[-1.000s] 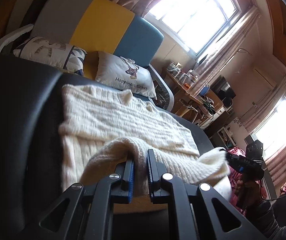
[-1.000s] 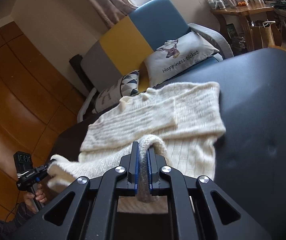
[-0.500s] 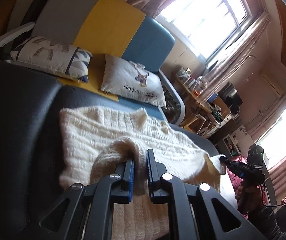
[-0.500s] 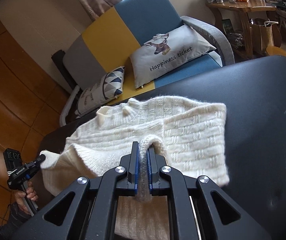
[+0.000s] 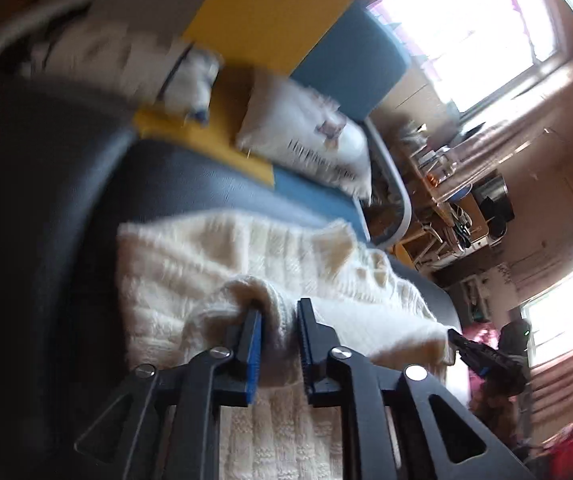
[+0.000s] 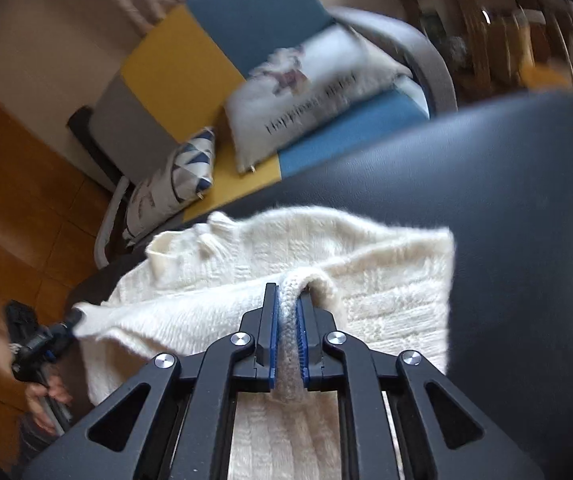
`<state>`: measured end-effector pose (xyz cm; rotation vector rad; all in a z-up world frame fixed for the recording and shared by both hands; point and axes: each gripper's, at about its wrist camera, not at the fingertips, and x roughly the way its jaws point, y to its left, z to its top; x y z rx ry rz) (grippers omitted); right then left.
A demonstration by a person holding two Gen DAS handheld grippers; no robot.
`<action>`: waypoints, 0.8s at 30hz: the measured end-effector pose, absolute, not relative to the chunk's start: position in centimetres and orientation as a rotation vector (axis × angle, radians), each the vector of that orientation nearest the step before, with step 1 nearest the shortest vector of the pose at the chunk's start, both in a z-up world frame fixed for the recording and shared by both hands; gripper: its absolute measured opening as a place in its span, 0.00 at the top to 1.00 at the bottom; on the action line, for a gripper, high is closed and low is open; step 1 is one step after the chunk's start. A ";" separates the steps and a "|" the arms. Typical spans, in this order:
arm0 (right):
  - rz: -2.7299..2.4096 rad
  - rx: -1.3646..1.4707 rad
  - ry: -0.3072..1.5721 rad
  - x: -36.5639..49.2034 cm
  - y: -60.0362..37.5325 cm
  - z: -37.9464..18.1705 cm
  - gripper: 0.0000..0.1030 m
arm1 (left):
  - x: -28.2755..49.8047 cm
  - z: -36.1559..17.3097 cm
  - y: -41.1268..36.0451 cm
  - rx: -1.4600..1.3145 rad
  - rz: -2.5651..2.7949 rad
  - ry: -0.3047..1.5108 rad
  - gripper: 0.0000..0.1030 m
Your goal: Fold clothes
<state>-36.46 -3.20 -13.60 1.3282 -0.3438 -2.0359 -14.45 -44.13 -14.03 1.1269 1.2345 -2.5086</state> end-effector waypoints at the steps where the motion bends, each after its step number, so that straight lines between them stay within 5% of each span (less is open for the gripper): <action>1: -2.028 1.329 -0.369 -36.6 -3.0 -13.8 0.88 | -14.4 -14.5 -44.5 1.129 -2.483 1.257 0.82; 6: -1.999 1.257 -0.432 -36.1 -1.6 -12.7 0.77 | -13.3 -14.7 -45.1 1.121 -2.501 1.274 0.80; 10: -1.990 1.176 -0.500 -35.6 -0.3 -10.9 0.47 | -12.4 -14.1 -45.7 1.104 -2.493 1.263 0.80; 13: -1.983 1.155 -0.514 -35.0 -0.2 -9.9 0.46 | -10.8 -13.7 -46.4 1.048 -2.477 1.329 0.80; 19: -1.967 1.113 -0.078 -27.8 -4.2 -10.9 0.46 | -7.4 -13.7 -46.6 1.077 -2.472 1.224 0.80; 24: -1.958 1.185 0.051 -25.0 -6.3 -14.0 0.46 | -6.5 -14.1 -45.7 1.090 -2.488 1.191 0.80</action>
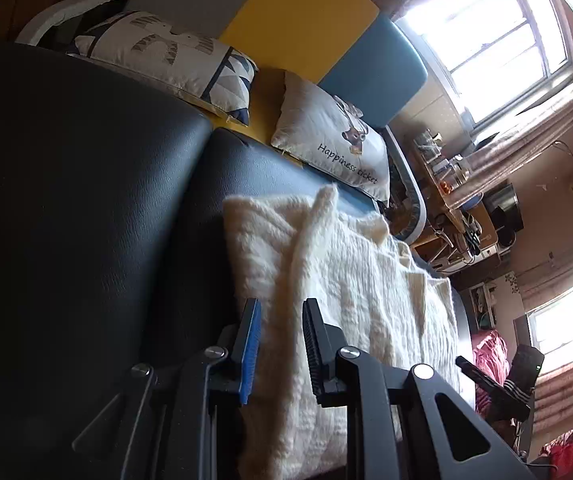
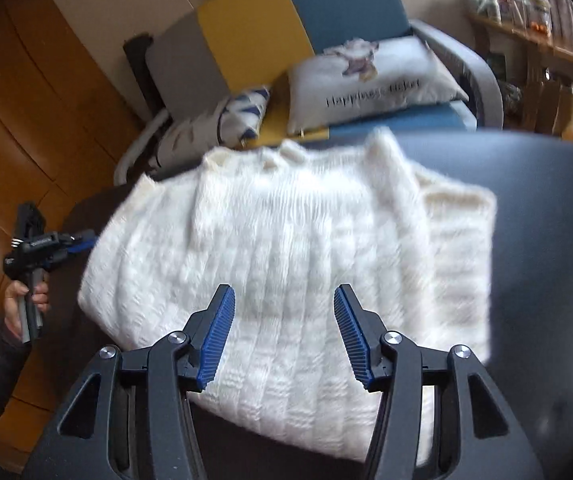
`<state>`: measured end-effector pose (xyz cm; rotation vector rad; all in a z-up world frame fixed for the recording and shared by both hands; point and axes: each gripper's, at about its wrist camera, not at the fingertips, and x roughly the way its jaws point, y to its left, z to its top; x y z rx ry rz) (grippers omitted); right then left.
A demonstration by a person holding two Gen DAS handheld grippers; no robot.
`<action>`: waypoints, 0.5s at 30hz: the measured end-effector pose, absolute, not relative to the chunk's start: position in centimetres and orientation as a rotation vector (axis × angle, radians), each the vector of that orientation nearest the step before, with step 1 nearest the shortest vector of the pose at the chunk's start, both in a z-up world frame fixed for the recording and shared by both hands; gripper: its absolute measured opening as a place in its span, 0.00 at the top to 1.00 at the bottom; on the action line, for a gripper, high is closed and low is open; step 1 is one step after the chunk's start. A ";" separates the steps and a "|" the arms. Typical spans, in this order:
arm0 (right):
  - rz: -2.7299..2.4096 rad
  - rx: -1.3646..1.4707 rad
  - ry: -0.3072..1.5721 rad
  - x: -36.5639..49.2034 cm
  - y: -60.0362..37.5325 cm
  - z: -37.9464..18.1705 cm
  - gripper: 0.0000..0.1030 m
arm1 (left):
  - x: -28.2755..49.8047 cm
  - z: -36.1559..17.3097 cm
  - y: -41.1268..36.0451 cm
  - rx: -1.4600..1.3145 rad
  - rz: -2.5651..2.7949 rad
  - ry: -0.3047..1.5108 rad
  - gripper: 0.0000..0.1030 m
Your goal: Fold clothes
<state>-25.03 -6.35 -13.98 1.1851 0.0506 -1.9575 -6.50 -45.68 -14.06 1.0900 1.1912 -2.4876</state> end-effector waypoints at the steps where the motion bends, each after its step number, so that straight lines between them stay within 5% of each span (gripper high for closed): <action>1: -1.963 1.198 0.048 -24.8 -6.5 -14.4 0.46 | -6.3 -14.1 -45.3 1.096 -2.500 1.182 0.80; 15: -2.077 1.259 -0.131 -24.5 1.2 -15.0 0.46 | -3.9 -16.0 -39.9 1.272 -2.611 0.969 0.77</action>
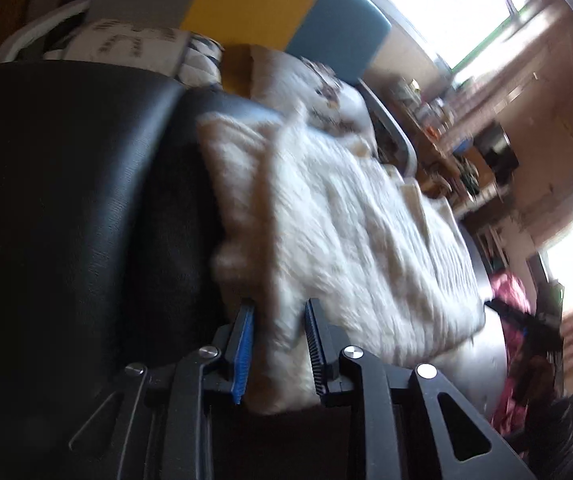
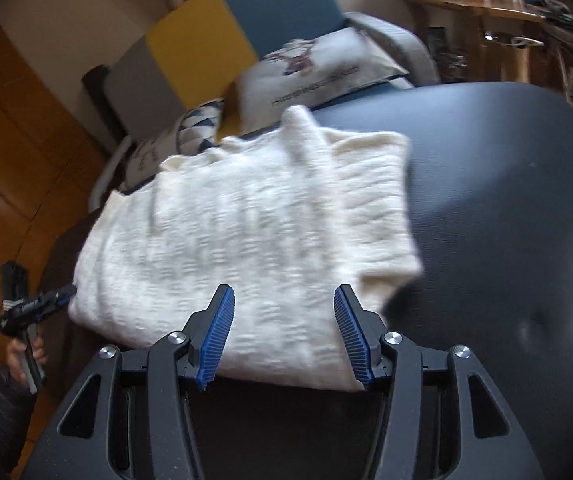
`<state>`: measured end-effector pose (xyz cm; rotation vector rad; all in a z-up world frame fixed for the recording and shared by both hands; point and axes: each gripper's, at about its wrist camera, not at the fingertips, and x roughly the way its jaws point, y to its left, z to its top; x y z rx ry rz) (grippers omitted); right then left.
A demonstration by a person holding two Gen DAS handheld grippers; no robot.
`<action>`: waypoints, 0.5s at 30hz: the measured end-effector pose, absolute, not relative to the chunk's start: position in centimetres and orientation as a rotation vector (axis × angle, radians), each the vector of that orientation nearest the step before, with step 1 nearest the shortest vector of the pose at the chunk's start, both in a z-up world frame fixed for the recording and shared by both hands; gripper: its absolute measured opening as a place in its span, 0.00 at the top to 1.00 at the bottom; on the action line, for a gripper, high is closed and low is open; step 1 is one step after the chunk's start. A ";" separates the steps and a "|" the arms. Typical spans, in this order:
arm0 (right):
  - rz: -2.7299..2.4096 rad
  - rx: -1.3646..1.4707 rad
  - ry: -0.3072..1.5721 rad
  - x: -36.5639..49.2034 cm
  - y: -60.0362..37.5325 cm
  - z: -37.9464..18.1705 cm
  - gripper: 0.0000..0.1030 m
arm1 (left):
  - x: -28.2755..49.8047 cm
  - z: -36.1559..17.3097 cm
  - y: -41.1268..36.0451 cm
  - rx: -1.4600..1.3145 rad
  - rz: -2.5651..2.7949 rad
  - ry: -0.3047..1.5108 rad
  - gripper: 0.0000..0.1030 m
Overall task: Fold clothes
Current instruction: 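Open both tools and release the folded sweater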
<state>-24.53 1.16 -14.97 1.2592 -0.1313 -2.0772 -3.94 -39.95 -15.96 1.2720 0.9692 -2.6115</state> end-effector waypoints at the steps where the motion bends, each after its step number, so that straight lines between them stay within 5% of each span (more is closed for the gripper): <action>1: -2.085 1.262 -0.117 -24.8 1.1 -15.1 0.46 | -4.2 -16.2 -39.4 1.300 -2.622 0.959 0.77; 5: -2.036 1.332 0.043 -25.9 -1.3 -16.6 0.46 | -4.8 -16.3 -38.2 1.360 -2.640 0.846 0.77; 9: -2.031 1.363 0.286 -25.5 -3.4 -18.6 0.44 | -4.6 -16.3 -38.2 1.444 -2.635 0.824 0.88; 15: -1.984 1.392 0.240 -25.0 -2.3 -18.9 0.45 | -3.6 -15.9 -37.7 1.533 -2.635 0.788 0.89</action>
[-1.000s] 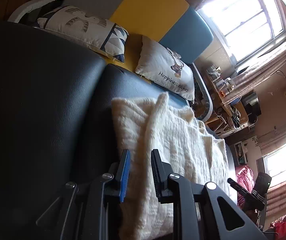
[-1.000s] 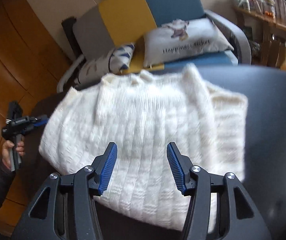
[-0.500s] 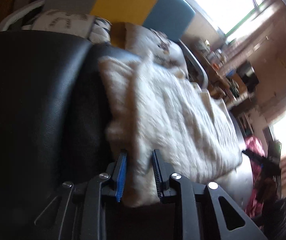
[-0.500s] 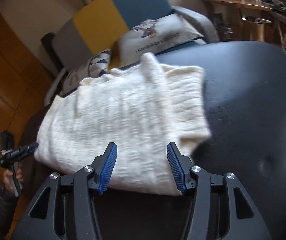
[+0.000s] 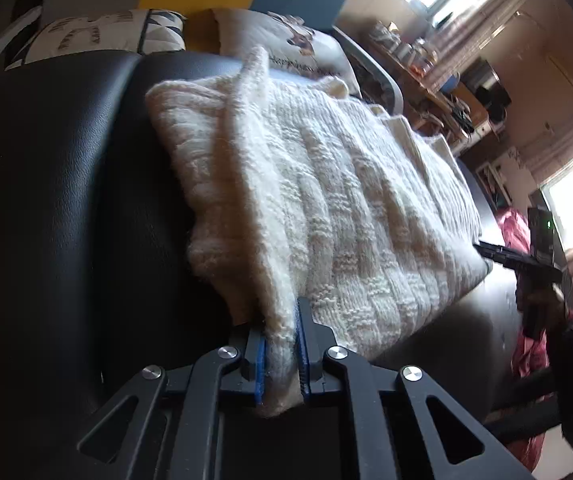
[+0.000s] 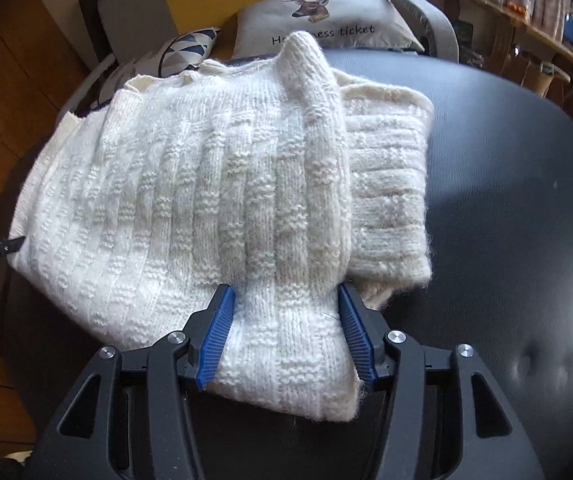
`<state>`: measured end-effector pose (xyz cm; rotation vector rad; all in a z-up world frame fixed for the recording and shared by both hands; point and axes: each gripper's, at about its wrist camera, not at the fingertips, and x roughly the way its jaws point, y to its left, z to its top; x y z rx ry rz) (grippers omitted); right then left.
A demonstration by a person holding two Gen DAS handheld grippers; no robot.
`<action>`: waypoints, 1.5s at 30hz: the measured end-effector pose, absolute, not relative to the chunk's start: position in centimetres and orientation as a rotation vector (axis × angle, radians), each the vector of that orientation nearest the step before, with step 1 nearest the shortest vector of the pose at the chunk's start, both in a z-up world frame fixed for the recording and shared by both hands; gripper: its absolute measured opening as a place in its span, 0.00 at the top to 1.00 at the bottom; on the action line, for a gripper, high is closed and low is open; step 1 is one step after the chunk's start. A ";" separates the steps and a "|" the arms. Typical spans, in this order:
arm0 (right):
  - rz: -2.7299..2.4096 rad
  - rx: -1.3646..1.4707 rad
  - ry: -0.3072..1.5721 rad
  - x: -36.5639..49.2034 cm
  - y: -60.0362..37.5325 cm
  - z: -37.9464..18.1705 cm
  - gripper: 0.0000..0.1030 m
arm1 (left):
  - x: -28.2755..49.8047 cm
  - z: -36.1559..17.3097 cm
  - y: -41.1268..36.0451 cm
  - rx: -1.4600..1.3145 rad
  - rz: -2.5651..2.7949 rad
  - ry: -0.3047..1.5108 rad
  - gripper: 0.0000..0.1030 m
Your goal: Fold clothes
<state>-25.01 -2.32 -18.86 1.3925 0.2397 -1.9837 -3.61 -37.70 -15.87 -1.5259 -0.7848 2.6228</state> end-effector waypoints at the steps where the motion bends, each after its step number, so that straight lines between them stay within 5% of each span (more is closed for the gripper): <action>1: -1.973 1.401 0.235 -24.8 -2.1 -18.8 0.45 | -3.3 -15.7 -37.5 -1.533 2.624 -0.770 0.89; 7: -1.906 1.420 0.279 -22.0 -1.0 -18.6 0.44 | -0.2 -13.7 -36.8 -1.526 2.678 -0.699 0.84; 13: -1.922 1.301 0.005 -24.4 1.2 -14.7 0.44 | 0.2 -6.7 -35.8 -1.280 2.888 -0.606 0.82; 16: -2.002 1.267 0.059 -26.5 0.1 -14.3 0.46 | -3.4 -4.2 -33.3 -1.185 2.845 -0.541 0.81; 19: -2.059 1.232 0.208 -27.3 -1.6 -14.1 0.74 | -9.1 -5.1 -28.8 -1.223 2.738 -0.416 0.81; 20: -2.070 1.230 0.257 -27.5 -2.1 -14.2 0.77 | -11.0 -5.5 -26.9 -1.238 2.715 -0.332 0.81; 25: -2.042 1.279 0.378 -27.7 -3.6 -15.7 0.77 | -18.4 -7.1 -22.4 -1.278 2.616 -0.166 0.81; 39: -1.978 1.309 0.201 -20.3 2.4 -15.7 0.76 | -28.9 -11.2 -16.7 -1.383 2.425 0.020 0.79; 45: -1.931 1.334 0.472 -17.1 0.5 -18.1 0.77 | -30.3 -12.6 -16.5 -1.478 2.402 -0.017 0.76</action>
